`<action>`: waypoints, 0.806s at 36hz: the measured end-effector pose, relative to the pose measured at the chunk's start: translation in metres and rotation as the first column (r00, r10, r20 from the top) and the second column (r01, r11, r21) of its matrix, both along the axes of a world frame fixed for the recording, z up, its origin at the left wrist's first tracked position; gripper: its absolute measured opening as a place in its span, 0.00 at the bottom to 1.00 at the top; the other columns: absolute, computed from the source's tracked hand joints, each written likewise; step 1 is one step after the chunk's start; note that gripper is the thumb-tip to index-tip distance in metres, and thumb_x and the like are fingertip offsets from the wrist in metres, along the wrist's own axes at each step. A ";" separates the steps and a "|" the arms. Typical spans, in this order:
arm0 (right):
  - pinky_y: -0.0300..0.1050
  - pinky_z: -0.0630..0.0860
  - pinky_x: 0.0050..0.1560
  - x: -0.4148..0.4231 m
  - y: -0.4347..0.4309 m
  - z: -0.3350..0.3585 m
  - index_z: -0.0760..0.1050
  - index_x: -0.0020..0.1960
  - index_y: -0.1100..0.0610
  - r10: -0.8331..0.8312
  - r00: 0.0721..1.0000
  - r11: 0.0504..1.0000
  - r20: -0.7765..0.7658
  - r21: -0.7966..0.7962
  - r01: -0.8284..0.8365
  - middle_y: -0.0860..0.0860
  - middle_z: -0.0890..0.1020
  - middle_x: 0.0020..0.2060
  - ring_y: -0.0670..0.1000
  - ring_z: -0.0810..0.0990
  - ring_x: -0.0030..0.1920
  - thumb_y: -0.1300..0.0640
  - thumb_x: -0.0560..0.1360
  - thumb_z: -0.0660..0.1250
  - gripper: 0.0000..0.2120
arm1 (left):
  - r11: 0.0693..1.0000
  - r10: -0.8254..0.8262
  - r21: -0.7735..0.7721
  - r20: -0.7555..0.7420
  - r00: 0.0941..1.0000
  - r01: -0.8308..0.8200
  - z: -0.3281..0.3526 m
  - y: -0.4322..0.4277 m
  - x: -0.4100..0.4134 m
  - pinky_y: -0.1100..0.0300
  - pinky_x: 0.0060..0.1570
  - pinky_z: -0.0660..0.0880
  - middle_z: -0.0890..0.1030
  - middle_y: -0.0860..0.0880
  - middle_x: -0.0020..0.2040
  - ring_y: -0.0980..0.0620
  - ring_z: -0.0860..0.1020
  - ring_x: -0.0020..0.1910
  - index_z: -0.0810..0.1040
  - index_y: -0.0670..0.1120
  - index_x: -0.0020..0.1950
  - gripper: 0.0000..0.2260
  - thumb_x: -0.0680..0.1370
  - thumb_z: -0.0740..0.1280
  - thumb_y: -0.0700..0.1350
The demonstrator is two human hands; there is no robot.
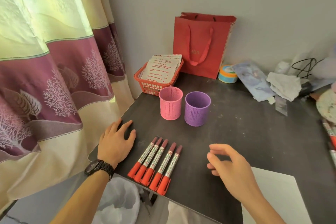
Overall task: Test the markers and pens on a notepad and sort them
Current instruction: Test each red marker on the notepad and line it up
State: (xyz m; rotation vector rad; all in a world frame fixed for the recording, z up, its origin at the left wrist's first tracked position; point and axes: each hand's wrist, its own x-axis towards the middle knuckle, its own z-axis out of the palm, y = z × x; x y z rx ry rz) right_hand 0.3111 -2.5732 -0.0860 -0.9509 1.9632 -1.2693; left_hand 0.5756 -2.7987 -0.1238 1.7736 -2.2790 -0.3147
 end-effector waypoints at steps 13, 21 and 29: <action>0.36 0.68 0.52 -0.126 0.161 -0.014 0.84 0.48 0.48 -0.302 0.674 0.907 -0.674 0.016 0.422 0.42 0.83 0.46 0.54 0.82 0.49 0.63 0.66 0.81 0.15 | 0.897 -0.405 -0.304 -0.276 0.872 0.320 0.052 0.070 -0.126 0.51 0.56 0.72 0.79 0.55 0.58 0.51 0.73 0.60 0.77 0.55 0.61 0.15 0.75 0.72 0.44; 0.38 0.78 0.52 -0.138 0.187 -0.052 0.85 0.48 0.44 -0.303 0.648 0.914 -0.699 -0.021 0.405 0.41 0.82 0.51 0.46 0.82 0.54 0.56 0.65 0.82 0.14 | 0.534 -0.845 -0.232 -0.183 0.503 0.813 0.060 0.181 -0.311 0.63 0.57 0.69 0.73 0.65 0.62 0.60 0.71 0.60 0.72 0.61 0.65 0.15 0.78 0.63 0.56; 0.21 0.61 0.58 -0.145 0.189 -0.054 0.83 0.51 0.44 -0.361 0.742 0.911 -0.565 -0.044 0.410 0.36 0.79 0.53 0.35 0.73 0.59 0.49 0.75 0.71 0.05 | 0.465 -0.885 0.026 -0.005 0.466 0.885 0.053 0.222 -0.453 0.47 0.57 0.75 0.69 0.49 0.69 0.45 0.72 0.65 0.62 0.57 0.76 0.22 0.81 0.59 0.56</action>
